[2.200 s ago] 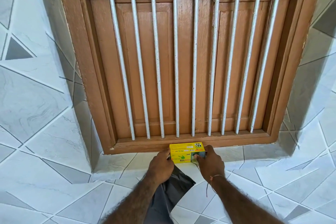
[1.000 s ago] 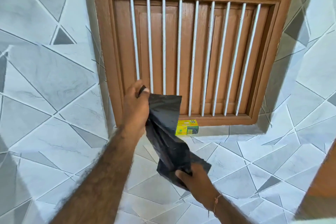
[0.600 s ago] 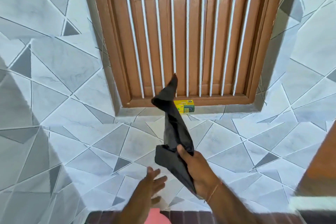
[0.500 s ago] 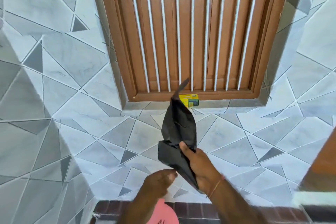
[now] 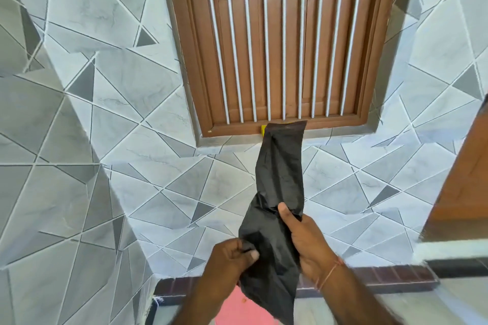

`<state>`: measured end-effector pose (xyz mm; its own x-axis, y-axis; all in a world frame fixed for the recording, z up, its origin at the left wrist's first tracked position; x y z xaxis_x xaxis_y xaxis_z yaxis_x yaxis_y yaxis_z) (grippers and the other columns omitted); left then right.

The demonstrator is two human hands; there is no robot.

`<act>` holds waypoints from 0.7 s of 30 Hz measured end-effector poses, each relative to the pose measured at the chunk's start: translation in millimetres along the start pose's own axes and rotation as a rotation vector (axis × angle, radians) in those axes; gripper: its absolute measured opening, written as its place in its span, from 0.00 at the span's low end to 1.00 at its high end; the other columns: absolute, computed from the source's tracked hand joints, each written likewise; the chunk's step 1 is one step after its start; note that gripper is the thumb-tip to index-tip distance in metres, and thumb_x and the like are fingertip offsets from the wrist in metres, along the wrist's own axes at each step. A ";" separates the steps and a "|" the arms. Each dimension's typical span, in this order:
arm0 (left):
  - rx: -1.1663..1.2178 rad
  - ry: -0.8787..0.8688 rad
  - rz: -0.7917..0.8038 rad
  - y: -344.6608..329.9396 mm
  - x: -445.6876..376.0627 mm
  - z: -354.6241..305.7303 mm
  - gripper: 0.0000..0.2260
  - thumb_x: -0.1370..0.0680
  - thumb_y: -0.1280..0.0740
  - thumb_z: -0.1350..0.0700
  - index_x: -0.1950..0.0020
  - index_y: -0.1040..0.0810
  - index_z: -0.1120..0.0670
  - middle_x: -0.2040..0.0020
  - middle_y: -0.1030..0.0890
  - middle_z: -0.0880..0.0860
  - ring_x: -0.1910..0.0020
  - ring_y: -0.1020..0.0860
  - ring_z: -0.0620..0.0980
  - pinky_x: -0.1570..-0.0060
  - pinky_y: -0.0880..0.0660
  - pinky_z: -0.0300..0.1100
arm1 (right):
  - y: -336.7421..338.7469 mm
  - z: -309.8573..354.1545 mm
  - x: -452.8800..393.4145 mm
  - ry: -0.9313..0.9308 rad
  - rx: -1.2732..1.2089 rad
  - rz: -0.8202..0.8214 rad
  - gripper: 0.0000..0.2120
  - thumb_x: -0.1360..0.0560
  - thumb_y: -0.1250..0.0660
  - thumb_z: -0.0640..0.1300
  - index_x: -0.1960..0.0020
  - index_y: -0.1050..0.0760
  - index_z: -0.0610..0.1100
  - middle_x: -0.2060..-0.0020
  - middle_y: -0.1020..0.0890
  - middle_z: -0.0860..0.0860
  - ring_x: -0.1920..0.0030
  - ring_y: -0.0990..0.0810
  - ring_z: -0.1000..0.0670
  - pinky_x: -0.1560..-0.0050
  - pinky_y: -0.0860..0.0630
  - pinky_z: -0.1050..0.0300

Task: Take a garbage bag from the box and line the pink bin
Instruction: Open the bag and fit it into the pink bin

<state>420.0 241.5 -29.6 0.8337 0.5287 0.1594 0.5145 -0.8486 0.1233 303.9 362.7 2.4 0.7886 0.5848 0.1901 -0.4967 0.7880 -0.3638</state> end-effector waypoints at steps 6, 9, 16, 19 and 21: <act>0.060 0.011 -0.260 19.6 42.9 -1.0 0.05 0.26 0.28 0.58 0.60 0.18 0.58 0.66 0.15 0.52 0.65 0.18 0.52 0.56 0.19 0.50 | -12.6 -52.4 65.2 -0.154 -0.028 0.108 0.28 0.30 0.37 0.63 0.42 0.19 0.42 0.42 0.18 0.37 0.38 0.23 0.35 0.35 0.28 0.34; -0.128 -0.074 -0.354 20.8 57.9 -6.2 0.10 0.28 0.27 0.52 0.64 0.21 0.57 0.66 0.17 0.53 0.65 0.20 0.53 0.63 0.23 0.48 | -21.4 -66.3 90.5 -0.132 0.055 0.211 0.27 0.27 0.34 0.62 0.38 0.21 0.43 0.42 0.18 0.40 0.39 0.21 0.37 0.36 0.27 0.34; -0.119 -0.071 -0.305 19.7 80.6 -22.0 0.11 0.27 0.29 0.48 0.60 0.20 0.56 0.63 0.16 0.54 0.60 0.17 0.56 0.57 0.19 0.52 | -28.1 -62.6 100.7 0.040 0.136 -0.058 0.15 0.27 0.27 0.43 0.41 0.20 0.41 0.51 0.14 0.42 0.52 0.14 0.40 0.47 0.19 0.39; 0.110 0.031 -0.120 10.4 93.5 -23.8 0.04 0.23 0.31 0.60 0.56 0.17 0.54 0.62 0.13 0.51 0.62 0.15 0.51 0.64 0.18 0.43 | -16.3 -49.1 99.2 0.028 0.064 -0.045 0.12 0.25 0.30 0.41 0.42 0.20 0.42 0.51 0.14 0.42 0.53 0.14 0.40 0.48 0.19 0.39; 0.124 0.041 -0.119 3.8 98.9 -24.7 0.05 0.24 0.31 0.63 0.55 0.17 0.55 0.62 0.13 0.53 0.62 0.15 0.51 0.65 0.20 0.39 | -10.9 -43.3 98.3 0.025 0.058 -0.016 0.12 0.25 0.30 0.42 0.43 0.20 0.41 0.51 0.14 0.41 0.52 0.14 0.39 0.47 0.19 0.39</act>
<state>499.5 291.1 10.8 0.7578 0.6239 0.1911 0.6321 -0.7746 0.0222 402.6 403.3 -14.5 0.8051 0.5675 0.1726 -0.5033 0.8076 -0.3074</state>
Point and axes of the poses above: each hand's wrist, its own x-axis away from the middle knuckle, its own y-axis out of the back of the hand, z = x × y, the point moved 1 cm from there along -x, towards the middle knuckle
